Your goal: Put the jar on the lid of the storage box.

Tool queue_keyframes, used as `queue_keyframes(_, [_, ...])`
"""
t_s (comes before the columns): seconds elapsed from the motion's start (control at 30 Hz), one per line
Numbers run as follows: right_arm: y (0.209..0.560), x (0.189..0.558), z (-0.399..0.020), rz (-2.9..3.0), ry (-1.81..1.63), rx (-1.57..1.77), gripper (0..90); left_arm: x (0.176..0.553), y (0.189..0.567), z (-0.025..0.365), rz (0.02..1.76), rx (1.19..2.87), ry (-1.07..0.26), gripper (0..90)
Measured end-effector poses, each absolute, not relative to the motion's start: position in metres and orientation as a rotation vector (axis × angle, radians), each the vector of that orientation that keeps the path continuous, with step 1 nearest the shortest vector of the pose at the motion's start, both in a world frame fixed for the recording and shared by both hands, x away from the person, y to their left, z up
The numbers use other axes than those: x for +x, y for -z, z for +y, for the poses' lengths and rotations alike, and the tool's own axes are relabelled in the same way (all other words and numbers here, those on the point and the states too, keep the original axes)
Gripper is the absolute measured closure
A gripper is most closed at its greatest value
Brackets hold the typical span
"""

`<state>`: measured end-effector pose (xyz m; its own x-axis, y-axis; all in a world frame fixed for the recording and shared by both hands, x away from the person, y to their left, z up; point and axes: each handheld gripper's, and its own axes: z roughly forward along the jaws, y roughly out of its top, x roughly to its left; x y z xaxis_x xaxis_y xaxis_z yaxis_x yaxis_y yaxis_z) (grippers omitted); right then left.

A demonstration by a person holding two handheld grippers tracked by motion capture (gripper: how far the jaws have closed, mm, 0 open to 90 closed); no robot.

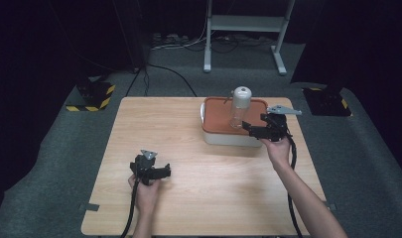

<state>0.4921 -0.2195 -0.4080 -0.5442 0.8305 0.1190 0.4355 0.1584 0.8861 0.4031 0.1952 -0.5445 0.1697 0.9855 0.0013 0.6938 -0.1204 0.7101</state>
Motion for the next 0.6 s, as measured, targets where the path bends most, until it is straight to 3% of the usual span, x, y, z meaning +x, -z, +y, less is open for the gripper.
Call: queue_keyframes(0.6, [0.4098,0.4862,-0.2299,2.028,-1.366,1.230,12.4,0.4031,0.5445,0.1952,1.583,1.880,-0.661,2.0])
